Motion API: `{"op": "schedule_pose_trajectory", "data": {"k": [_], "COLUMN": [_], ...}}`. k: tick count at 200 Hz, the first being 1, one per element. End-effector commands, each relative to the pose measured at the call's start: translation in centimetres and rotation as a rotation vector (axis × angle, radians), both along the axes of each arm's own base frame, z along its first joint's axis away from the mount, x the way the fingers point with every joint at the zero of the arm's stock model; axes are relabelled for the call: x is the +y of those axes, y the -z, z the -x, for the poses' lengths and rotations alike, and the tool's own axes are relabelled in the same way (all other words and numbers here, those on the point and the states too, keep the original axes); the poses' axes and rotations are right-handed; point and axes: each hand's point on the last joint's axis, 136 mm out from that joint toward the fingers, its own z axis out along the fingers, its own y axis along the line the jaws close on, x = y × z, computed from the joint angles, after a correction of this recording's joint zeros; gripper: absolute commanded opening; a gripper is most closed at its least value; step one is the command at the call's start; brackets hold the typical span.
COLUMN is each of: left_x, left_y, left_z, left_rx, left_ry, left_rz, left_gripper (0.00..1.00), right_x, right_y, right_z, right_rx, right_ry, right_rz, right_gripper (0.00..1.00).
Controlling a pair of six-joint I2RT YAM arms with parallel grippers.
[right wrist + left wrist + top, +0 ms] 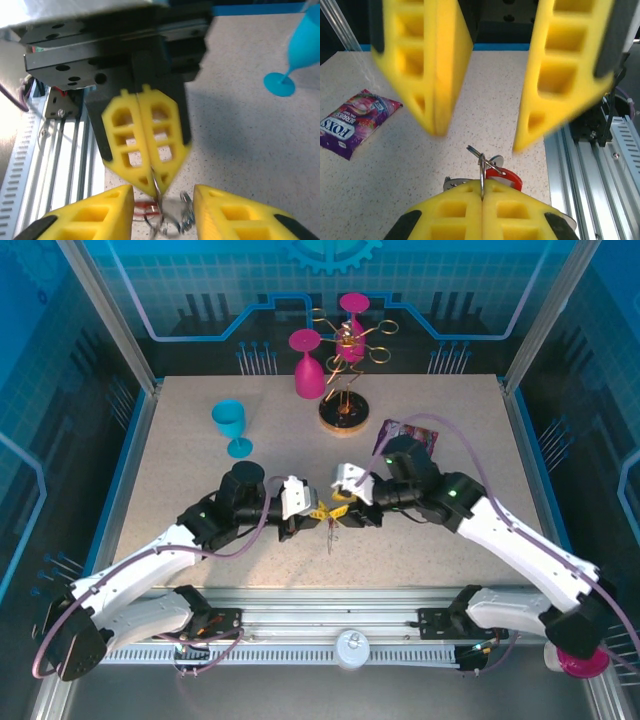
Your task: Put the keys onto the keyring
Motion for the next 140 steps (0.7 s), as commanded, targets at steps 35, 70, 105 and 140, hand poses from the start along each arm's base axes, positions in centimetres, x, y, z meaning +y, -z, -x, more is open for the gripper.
{"op": "schedule_pose_trajectory", "data": {"k": [35,70,105,140], "left_x": [-0.4,-0.3,-0.3,-0.3], "left_y": [-2.6,-2.8,-2.7,-2.7], "left_z": [1.6,2.0,2.3,2.3], "left_rx": [-0.084,-0.099,-0.097,-0.105], "left_ry": [0.075,0.095,0.108,0.114], "left_rz": [0.155,0.166,0.158,0.158], "left_gripper": [0.00,0.00,0.00,0.00], "right_x": [-0.4,-0.7,-0.3,-0.2], "right_y": [-0.5,1.6,0.9,0.6], "right_z": [0.9,1.0,1.6,1.7], "right_rx": [0.083,0.142,0.165,0.170], "right_ry": [0.010,0.015,-0.030,-0.044], "right_rz": [-0.204,-0.192,-0.214,-0.235], "right_gripper": [0.48,0.47,0.37,0.22]}}
